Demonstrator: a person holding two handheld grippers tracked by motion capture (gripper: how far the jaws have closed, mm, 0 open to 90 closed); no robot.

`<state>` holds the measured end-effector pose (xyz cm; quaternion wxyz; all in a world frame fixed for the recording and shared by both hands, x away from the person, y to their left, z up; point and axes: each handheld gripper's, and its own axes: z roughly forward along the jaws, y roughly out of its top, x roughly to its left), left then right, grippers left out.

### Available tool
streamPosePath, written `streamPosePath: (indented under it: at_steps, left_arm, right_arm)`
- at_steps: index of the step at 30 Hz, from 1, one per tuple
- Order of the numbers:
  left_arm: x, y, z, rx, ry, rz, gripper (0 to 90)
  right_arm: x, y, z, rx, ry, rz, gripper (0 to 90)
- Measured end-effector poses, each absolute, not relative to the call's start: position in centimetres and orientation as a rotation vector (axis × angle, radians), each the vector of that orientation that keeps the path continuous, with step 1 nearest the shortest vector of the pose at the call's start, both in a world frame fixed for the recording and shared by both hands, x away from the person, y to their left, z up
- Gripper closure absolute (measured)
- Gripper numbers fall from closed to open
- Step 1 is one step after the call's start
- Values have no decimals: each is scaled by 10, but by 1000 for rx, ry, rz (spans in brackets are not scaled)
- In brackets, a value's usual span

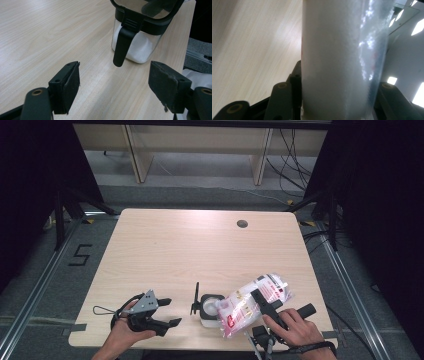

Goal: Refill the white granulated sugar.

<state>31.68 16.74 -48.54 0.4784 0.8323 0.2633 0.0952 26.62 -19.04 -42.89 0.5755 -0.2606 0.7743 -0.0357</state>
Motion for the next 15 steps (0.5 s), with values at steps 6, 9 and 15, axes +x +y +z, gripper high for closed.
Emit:
streamPosePath:
  at_steps: [6,9,15]
  left_arm:
    - [318,168,-485,2031,617,237,250]
    - [318,168,-485,2027,627,234,250]
    - [318,169,-485,2048,622,246,250]
  right_arm:
    - [265,-192,-426,-619,1793,-54,541]
    - [267,-192,-425,-645,1772,-54,541]
    - [265,-194,-427,-582,1815,-39,542]
